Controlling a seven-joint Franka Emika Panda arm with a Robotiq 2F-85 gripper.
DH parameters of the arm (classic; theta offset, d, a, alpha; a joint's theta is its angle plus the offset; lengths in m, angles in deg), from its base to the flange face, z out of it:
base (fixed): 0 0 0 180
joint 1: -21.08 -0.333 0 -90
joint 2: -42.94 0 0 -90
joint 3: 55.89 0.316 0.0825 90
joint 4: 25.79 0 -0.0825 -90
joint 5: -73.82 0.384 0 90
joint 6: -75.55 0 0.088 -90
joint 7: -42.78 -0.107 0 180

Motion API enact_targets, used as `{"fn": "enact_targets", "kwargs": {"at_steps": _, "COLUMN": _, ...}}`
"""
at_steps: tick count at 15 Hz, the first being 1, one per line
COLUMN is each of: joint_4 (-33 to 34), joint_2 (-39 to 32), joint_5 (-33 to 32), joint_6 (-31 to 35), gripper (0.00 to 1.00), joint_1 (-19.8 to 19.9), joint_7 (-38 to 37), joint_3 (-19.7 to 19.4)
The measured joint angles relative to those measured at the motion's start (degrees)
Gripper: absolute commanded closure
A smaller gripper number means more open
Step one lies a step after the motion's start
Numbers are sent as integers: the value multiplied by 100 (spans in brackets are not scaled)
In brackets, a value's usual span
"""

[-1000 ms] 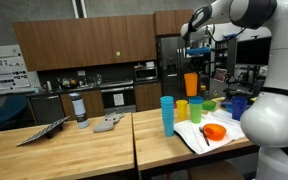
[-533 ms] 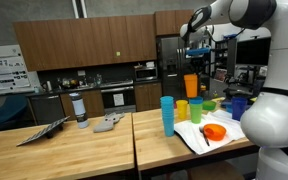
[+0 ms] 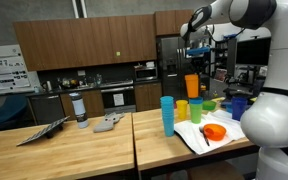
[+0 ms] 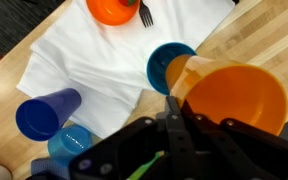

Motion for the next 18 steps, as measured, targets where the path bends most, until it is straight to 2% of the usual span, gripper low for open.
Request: {"fn": "enact_targets", "kwargs": {"at_steps": 18, "joint_4": -112, "joint_2": -58, "joint_5": -154, "joint_6": -142, "gripper": 99, "joint_1": 68, "joint_7": -204, "joint_3": -42}}
